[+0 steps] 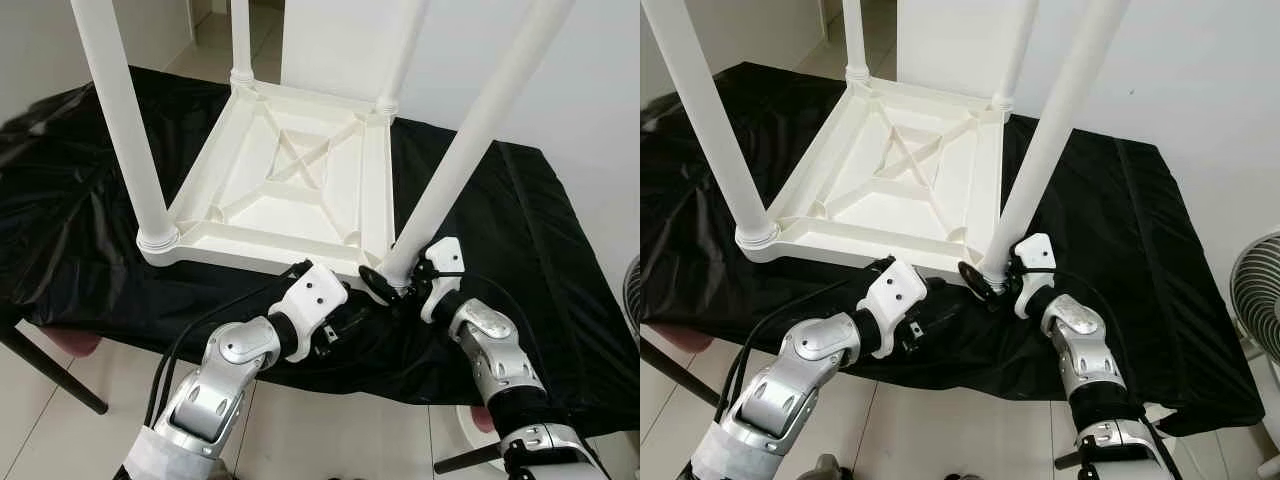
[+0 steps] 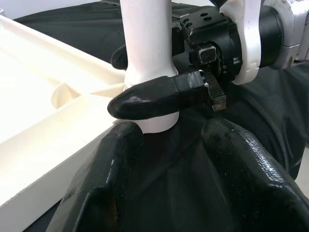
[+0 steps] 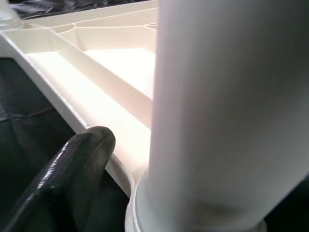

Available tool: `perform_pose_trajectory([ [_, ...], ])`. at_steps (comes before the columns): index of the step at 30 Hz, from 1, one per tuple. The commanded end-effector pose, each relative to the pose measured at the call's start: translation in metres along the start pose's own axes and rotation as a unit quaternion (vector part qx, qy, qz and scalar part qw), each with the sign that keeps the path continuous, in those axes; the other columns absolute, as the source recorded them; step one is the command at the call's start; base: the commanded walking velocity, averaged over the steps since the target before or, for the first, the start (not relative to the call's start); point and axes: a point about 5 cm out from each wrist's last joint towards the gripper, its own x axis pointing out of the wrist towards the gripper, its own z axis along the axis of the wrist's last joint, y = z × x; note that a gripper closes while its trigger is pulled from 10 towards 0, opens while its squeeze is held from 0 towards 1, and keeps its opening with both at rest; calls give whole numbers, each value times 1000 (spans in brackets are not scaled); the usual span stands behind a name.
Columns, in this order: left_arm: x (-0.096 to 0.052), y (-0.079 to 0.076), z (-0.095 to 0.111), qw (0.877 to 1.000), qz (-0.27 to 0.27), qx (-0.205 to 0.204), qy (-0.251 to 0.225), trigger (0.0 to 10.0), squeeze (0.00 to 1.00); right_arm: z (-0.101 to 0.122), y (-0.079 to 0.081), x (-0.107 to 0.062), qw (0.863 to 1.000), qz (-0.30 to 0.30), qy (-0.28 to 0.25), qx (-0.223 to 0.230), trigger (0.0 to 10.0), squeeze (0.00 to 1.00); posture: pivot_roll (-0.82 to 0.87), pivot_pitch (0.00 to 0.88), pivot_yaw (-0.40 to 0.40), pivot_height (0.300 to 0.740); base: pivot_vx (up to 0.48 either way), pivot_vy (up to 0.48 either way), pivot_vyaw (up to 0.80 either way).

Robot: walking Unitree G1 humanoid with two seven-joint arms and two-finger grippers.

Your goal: Building children table

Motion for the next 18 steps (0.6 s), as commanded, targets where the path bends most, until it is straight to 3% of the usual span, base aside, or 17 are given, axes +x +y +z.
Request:
perform_pose_trajectory([
  [1,1,-2,0,1000,7,-4,0,10000,0,-2,0,0,1000,21,3,-9,4627,0,155,56,-98,740,0,0,0],
  [2,1,-2,0,1000,8,-4,1,10000,0,-3,0,0,999,30,2,-15,2118,0,154,54,-97,740,0,0,0],
  [3,1,-2,0,1000,8,-4,1,10000,0,-3,0,0,999,30,2,-15,2118,0,154,54,-97,740,0,0,0],
  [4,1,-2,0,1000,8,-3,1,10000,0,-3,-1,0,999,36,0,-17,0,0,154,53,-97,740,0,0,0],
  [14,2,-3,0,1000,3,-2,0,10000,0,-2,-8,-8,998,57,0,-40,0,0,145,55,-94,740,0,0,0],
  [18,1,-3,-1,1000,4,-4,0,10000,0,0,-11,-9,999,19,-11,-34,0,0,145,62,-99,740,0,0,0],
])
